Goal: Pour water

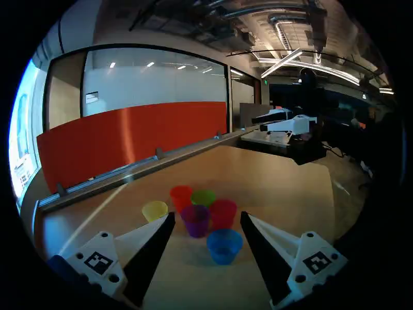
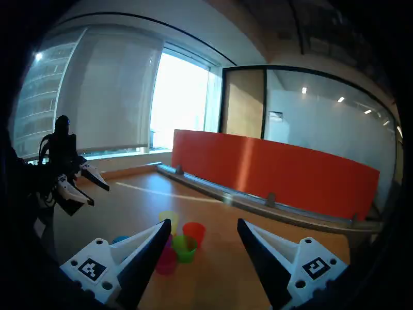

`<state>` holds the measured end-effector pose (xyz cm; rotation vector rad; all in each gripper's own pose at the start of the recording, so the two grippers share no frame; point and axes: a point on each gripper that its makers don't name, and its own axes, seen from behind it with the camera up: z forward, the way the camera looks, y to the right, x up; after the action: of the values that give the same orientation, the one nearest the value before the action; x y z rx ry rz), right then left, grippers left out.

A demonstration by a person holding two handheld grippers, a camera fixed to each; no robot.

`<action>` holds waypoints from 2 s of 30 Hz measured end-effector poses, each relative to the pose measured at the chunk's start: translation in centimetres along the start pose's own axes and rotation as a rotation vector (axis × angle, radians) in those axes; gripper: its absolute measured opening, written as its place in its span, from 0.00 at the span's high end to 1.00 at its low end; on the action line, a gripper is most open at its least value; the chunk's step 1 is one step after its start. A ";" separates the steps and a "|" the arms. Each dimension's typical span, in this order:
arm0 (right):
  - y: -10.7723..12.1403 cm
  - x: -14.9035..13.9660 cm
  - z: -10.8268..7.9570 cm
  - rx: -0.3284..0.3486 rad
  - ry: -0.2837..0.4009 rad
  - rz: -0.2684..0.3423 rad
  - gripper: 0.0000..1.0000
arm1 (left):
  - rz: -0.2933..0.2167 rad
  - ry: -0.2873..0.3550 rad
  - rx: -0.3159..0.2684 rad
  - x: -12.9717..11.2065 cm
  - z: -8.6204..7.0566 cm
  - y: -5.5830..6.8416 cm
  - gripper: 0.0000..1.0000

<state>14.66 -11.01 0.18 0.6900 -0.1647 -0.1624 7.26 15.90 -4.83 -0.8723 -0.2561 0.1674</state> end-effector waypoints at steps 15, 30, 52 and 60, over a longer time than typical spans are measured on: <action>0.4 -0.7 1.1 0.013 -0.025 -0.020 0.01 | 0.043 -0.095 -0.115 -3.3 1.8 2.1 0.06; 0.6 -0.7 2.2 0.017 -0.035 -0.029 0.00 | 0.045 -0.150 -0.150 -6.4 2.9 2.7 0.06; 0.9 -1.8 3.6 0.024 -0.057 -0.046 0.00 | 0.073 -0.231 -0.174 -10.4 5.5 3.2 0.06; 0.8 -2.0 4.1 0.031 -0.062 -0.050 0.00 | 0.079 -0.249 -0.182 -11.0 6.5 3.2 0.06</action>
<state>11.97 -12.57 3.60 0.7207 -0.2102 -0.2295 -5.34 20.00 -4.99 -1.0437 -0.4748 0.3314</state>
